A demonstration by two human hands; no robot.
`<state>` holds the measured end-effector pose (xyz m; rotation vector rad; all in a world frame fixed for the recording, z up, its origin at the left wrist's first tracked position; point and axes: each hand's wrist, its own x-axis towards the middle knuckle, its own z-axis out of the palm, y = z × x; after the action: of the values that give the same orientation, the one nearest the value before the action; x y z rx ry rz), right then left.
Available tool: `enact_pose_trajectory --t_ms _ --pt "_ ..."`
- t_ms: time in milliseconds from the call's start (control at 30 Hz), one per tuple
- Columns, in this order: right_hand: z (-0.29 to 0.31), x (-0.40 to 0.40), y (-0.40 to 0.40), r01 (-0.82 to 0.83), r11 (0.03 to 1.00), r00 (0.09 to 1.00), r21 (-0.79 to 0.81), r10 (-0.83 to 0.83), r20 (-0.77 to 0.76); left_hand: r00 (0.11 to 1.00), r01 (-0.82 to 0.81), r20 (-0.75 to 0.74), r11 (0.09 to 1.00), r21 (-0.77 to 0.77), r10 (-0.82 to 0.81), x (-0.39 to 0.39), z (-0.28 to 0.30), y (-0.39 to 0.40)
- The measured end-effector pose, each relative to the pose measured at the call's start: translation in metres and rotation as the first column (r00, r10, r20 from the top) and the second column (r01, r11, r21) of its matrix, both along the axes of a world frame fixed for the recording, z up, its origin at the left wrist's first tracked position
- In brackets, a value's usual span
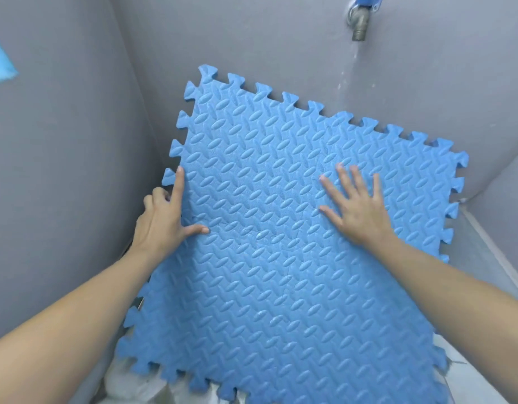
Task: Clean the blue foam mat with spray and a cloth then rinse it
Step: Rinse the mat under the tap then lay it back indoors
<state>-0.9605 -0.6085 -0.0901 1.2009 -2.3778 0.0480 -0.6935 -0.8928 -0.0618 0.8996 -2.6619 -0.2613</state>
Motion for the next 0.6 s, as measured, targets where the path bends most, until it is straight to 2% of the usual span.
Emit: enact_pose_trajectory --t_ms 67,100,133,200,233,300,333,367,433,467,500,567,600 --pt "0.002 -0.01 0.029 0.183 0.98 0.978 -0.078 -0.173 0.12 1.0 0.001 0.012 1.0 0.005 -0.001 -0.001 0.0 0.002" --pt "-0.009 -0.002 0.039 0.181 0.981 0.98 -0.067 -0.173 0.102 1.0 -0.001 0.014 1.0 0.012 0.001 -0.002 -0.001 0.003" --pt "-0.026 0.013 0.047 0.124 0.992 0.991 -0.007 -0.123 0.054 1.0 -0.007 0.016 1.0 0.019 0.007 -0.003 -0.002 0.003" --pt "-0.072 0.064 0.065 -0.159 0.971 0.987 0.18 0.156 0.03 1.0 -0.014 0.024 0.999 0.032 0.013 -0.006 -0.002 0.004" --pt "-0.097 0.092 0.078 -0.346 0.893 0.936 0.288 0.35 0.038 1.0 -0.016 0.025 0.999 0.04 0.015 -0.008 -0.003 0.004" --pt "-0.13 0.139 0.102 -0.627 0.593 0.733 0.504 0.668 0.126 1.0 -0.023 0.01 0.998 0.051 0.023 -0.012 -0.004 0.003" --pt "-0.138 0.153 0.112 -0.694 0.448 0.632 0.564 0.754 0.178 1.0 -0.028 0.005 0.998 0.055 0.028 -0.01 -0.004 0.002" --pt "-0.139 0.156 0.119 -0.722 0.357 0.568 0.593 0.795 0.213 1.0 -0.024 -0.006 0.998 0.055 0.024 -0.012 -0.004 0.003" --pt "-0.133 0.141 0.125 -0.752 0.285 0.512 0.594 0.821 0.254 1.0 -0.022 0.005 0.998 0.051 0.022 -0.01 -0.006 0.004" --pt "-0.127 0.126 0.126 -0.737 0.328 0.545 0.591 0.806 0.232 1.0 -0.022 0.003 0.999 0.048 0.022 -0.01 -0.007 0.004" --pt "-0.116 0.105 0.124 -0.682 0.451 0.64 0.575 0.749 0.172 1.0 -0.022 -0.003 0.999 0.044 0.022 -0.01 -0.008 0.004" --pt "-0.082 0.053 0.116 -0.426 0.814 0.891 0.396 0.454 0.025 1.0 -0.017 -0.01 0.999 0.038 0.018 -0.012 -0.008 0.003" --pt "-0.061 0.025 0.111 -0.236 0.937 0.97 0.257 0.244 0.0 1.0 -0.019 -0.012 0.999 0.04 0.019 -0.012 -0.008 0.001"
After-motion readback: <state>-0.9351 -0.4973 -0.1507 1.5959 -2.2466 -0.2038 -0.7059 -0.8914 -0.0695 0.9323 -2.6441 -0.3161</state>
